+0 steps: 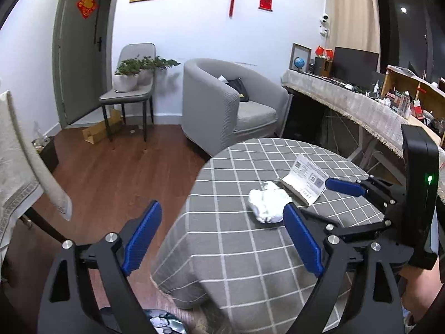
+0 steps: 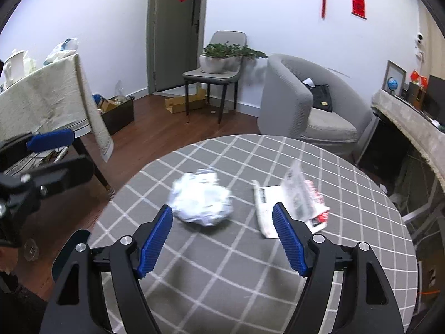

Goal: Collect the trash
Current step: 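Move both grippers back over the table, then grasp the crumpled white paper with the left gripper while the right gripper grasps the white-red packaging, then carry the paper over the bin and open the left gripper while the right gripper carries the packaging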

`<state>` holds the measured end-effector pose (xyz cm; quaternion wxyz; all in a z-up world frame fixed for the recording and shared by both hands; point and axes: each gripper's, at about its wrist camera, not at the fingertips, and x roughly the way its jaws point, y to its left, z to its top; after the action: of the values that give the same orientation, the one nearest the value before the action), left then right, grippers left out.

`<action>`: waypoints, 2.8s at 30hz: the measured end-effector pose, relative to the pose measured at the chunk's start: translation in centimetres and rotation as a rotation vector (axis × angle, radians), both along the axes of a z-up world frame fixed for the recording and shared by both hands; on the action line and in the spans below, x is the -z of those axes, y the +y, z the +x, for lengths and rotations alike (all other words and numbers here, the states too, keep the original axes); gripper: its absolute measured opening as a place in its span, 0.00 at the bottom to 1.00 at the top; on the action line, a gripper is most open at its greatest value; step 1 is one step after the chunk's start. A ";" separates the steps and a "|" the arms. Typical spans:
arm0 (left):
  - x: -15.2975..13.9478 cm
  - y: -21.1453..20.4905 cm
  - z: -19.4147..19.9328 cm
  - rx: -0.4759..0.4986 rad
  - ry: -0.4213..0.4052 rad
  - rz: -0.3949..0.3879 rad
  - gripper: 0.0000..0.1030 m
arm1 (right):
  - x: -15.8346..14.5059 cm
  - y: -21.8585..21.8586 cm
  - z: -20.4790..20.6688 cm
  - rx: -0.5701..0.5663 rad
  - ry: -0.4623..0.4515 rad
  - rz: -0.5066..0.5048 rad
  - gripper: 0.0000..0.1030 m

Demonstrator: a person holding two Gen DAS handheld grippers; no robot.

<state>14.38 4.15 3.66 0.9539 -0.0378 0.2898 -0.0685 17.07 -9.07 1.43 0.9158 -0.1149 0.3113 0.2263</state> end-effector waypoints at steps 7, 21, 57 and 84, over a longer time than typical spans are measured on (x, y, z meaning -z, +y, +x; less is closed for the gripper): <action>1.4 -2.5 2.8 0.035 0.041 -0.015 0.88 | 0.0 -2.8 1.9 0.048 -0.010 -0.011 0.75; 5.0 -5.2 7.5 0.067 0.173 -0.054 0.87 | 0.9 -6.2 5.5 0.087 0.042 0.031 0.75; 4.8 -4.1 7.1 0.127 0.208 -0.097 0.43 | 3.6 -4.0 9.3 0.042 0.189 0.004 0.07; 3.3 2.4 -4.1 0.000 0.177 -0.079 0.44 | 1.4 1.3 -1.7 -0.013 0.100 0.020 0.01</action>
<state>10.31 6.59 0.36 0.9222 -0.0813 0.3702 -0.0764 15.34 -7.78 0.01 0.8987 -0.0965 0.3536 0.2410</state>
